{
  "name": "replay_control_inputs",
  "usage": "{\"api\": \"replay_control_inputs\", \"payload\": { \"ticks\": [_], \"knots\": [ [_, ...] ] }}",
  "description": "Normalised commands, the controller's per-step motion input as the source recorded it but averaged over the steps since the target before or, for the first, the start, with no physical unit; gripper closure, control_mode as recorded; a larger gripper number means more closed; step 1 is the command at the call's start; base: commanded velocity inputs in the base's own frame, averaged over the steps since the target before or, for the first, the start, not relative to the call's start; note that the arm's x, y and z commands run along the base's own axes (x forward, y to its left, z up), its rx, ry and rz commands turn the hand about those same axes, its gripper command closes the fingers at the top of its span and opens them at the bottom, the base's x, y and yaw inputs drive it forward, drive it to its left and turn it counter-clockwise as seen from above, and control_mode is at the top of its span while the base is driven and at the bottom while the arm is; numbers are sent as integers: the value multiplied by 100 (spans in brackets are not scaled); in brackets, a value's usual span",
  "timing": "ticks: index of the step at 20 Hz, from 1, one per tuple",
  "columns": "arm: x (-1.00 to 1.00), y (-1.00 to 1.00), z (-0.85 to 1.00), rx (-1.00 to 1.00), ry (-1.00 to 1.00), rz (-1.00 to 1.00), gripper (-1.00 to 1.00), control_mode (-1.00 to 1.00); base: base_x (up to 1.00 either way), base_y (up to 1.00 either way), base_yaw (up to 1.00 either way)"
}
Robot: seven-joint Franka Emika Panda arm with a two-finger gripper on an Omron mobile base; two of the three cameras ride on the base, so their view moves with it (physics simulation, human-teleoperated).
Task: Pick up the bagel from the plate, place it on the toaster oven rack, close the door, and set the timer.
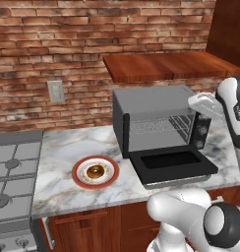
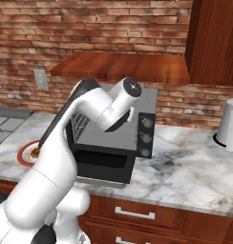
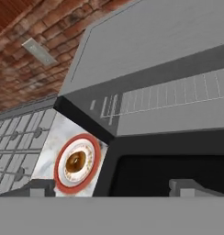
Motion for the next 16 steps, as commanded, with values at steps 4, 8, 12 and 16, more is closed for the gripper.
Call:
{"api": "replay_control_inputs", "payload": {
  "ticks": [4, 8, 12, 16],
  "knots": [
    [-1, -34, -31, 15, -20, 0, -100, -100, 0, 0, 0],
    [0, -23, -34, 8, -19, 0, -100, -100, 0, 0, 0],
    [0, -11, -31, 1, -14, 0, -100, -100, 0, 0, 0],
    [0, -4, -32, 0, -5, 0, -100, -100, 0, 0, 0]
  ]
}}
